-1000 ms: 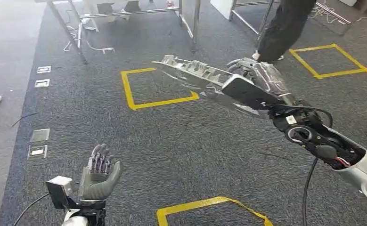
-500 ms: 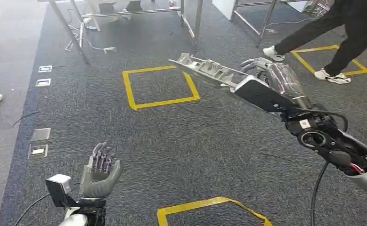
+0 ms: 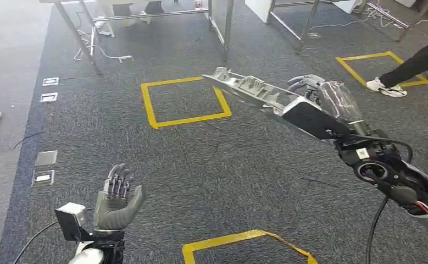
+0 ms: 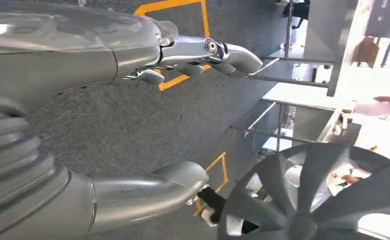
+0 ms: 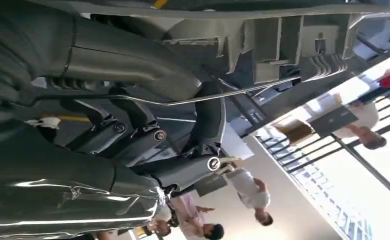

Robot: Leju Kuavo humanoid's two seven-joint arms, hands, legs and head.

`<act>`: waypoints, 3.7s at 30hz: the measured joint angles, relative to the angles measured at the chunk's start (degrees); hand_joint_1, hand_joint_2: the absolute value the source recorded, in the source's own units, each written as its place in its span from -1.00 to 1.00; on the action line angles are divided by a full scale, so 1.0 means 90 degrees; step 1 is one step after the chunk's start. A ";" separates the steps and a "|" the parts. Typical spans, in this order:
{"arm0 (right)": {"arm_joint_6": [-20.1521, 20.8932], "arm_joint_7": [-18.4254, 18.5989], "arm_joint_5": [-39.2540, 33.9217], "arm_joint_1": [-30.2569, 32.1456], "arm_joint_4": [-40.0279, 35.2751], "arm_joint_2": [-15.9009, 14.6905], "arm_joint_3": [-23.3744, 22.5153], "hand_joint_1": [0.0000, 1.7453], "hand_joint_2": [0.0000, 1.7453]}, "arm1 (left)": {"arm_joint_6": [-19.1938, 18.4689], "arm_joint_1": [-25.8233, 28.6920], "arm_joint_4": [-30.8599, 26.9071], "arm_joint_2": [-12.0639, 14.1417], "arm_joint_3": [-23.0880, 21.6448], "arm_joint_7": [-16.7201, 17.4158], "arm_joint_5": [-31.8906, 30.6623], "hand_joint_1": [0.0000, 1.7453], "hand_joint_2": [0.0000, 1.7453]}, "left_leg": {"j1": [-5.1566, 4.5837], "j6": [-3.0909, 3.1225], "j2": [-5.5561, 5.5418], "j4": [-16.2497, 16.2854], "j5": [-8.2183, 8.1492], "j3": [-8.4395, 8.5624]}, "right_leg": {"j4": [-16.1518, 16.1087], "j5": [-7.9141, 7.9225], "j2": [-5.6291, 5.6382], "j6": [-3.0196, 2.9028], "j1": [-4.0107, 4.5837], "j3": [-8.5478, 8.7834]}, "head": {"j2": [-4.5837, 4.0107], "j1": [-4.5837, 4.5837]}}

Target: Take the parts from the cabinet and place them on the table.

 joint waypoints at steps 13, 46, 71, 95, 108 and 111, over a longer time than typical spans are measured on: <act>0.0114 -0.0019 0.0010 0.0113 -0.0131 0.0000 -0.0231 1.00 1.00 | 0.0073 0.0002 -0.0092 -0.0005 0.0000 0.0041 -0.0112 -1.00 1.00 | 0.0000 0.0002 -0.0001 -0.0001 0.0004 0.0001 | 0.0000 0.0001 0.0000 0.0000 0.0000 0.0004 | -0.0002 -0.0005; 0.0413 0.0469 0.0148 -0.0377 -0.0840 -0.0204 -0.0568 1.00 1.00 | -0.0131 -0.0015 -0.0182 0.0000 0.0000 0.0107 -0.0192 -1.00 1.00 | 0.0053 0.0181 -0.0033 -0.0142 -0.0030 0.0187 | 0.0622 -0.0430 0.0257 0.0120 -0.0050 -0.0204 | -0.0002 0.0032; 0.0500 0.0488 0.0134 -0.0475 -0.1017 -0.0318 -0.0580 1.00 1.00 | -0.0070 0.0031 -0.0267 -0.0027 -0.0002 0.0124 -0.0240 -1.00 1.00 | -0.0147 0.0329 -0.0100 0.0188 0.0242 -0.0280 | 0.0175 -0.0334 0.0381 -0.0187 0.0102 0.0237 | -0.0002 -0.0053; 0.0447 0.0425 0.0114 -0.0391 -0.1000 -0.0347 -0.0588 1.00 1.00 | -0.0078 0.0047 -0.0316 -0.0046 -0.0005 0.0119 -0.0252 -1.00 1.00 | 0.0037 -0.0146 -0.0114 0.2318 -0.1121 -0.0923 | 0.0283 -0.0064 0.0370 -0.0128 -0.0109 -0.0128 | -0.0002 -0.0100; 0.0437 0.0369 -0.0095 -0.0452 -0.1005 -0.0362 -0.0583 1.00 1.00 | -0.0073 0.0022 -0.0340 -0.0056 -0.0005 0.0109 -0.0257 -1.00 1.00 | -0.0024 0.0245 -0.0122 -0.0085 0.0091 0.0032 | 0.1200 -0.0813 0.0387 0.0104 -0.0052 -0.0277 | 0.0000 -0.0019; 0.0442 0.0328 -0.0107 -0.0446 -0.1003 -0.0362 -0.0520 1.00 1.00 | -0.0070 0.0057 -0.0340 -0.0053 -0.0005 0.0112 -0.0257 -1.00 1.00 | -0.0026 0.0246 -0.0127 -0.0074 -0.0030 0.0154 | 0.2269 -0.0982 0.0385 0.0161 -0.0057 -0.1002 | -0.0002 0.0061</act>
